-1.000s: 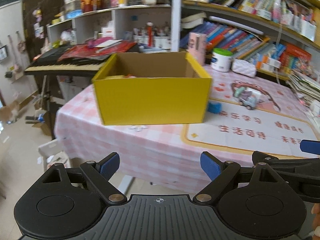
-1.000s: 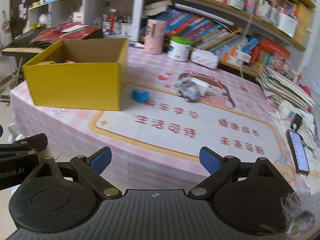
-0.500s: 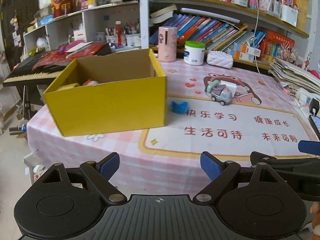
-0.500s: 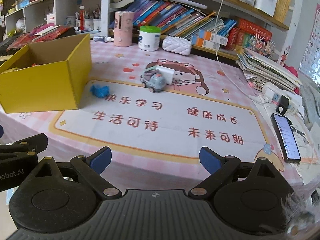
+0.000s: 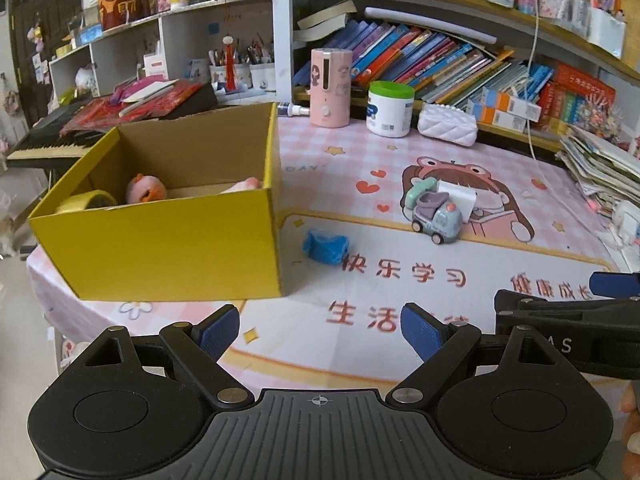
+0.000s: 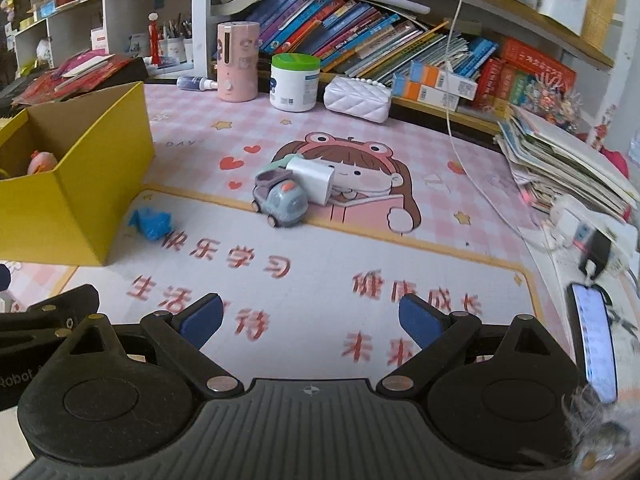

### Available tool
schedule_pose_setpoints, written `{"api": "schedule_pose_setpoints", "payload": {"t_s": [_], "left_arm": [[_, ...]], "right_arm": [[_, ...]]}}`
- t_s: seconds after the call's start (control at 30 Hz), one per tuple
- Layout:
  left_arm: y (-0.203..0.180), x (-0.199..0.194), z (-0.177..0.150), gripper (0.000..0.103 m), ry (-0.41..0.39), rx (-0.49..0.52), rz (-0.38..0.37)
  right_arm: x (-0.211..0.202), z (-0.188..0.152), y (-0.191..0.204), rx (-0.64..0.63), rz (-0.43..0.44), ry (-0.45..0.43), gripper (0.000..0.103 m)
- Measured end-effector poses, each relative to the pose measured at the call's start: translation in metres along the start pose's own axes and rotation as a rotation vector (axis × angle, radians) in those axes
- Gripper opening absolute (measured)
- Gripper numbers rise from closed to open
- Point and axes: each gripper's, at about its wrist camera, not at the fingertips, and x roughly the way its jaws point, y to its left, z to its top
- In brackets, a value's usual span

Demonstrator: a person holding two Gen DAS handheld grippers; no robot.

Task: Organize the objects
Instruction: 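Withdraw both tools from the box toward the blue bag and toy car, then close the left tool on the blue bag while the right tool grasps the grey-blue toy car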

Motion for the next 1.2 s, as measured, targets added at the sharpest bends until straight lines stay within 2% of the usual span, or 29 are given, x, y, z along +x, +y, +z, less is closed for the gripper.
{"api": "schedule_pose_setpoints", "payload": {"t_s": [0.17, 0.23, 0.33, 0.4, 0.5, 0.6, 0.67, 0.77, 0.93, 1.13, 1.2], "left_arm": [[-0.019, 0.016, 0.011, 0.089, -0.004, -0.022, 0.034], [-0.026, 0.022, 0.014, 0.088, -0.003, -0.028, 0.057], [-0.035, 0.031, 0.019, 0.088, 0.001, -0.038, 0.089], [-0.04, 0.036, 0.023, 0.086, -0.002, -0.046, 0.105], [-0.05, 0.047, 0.027, 0.082, -0.002, -0.042, 0.135], [-0.057, 0.06, 0.033, 0.073, 0.001, -0.057, 0.156], [-0.059, 0.071, 0.037, 0.067, 0.01, -0.087, 0.168], [-0.06, 0.089, 0.041, 0.062, 0.02, -0.144, 0.207], [-0.058, 0.118, 0.044, 0.06, 0.053, -0.245, 0.326], [-0.054, 0.139, 0.049, 0.059, 0.055, -0.314, 0.369], [-0.052, 0.145, 0.049, 0.057, 0.064, -0.326, 0.386]], "right_arm": [[0.021, 0.016, -0.019, -0.022, 0.048, -0.003, 0.091], [0.029, 0.022, -0.027, -0.018, 0.069, -0.011, 0.08], [0.04, 0.03, -0.04, 0.005, 0.107, -0.013, 0.071], [0.047, 0.035, -0.048, 0.017, 0.126, -0.013, 0.068], [0.055, 0.041, -0.058, 0.033, 0.148, -0.026, 0.068], [0.062, 0.044, -0.066, 0.037, 0.168, -0.03, 0.067], [0.065, 0.046, -0.072, 0.051, 0.179, -0.043, 0.067], [0.066, 0.051, -0.081, 0.073, 0.197, -0.083, 0.067], [0.068, 0.057, -0.09, 0.071, 0.217, -0.12, 0.067], [0.07, 0.055, -0.09, 0.02, 0.242, -0.115, 0.067], [0.071, 0.054, -0.091, 0.013, 0.246, -0.116, 0.067]]}}
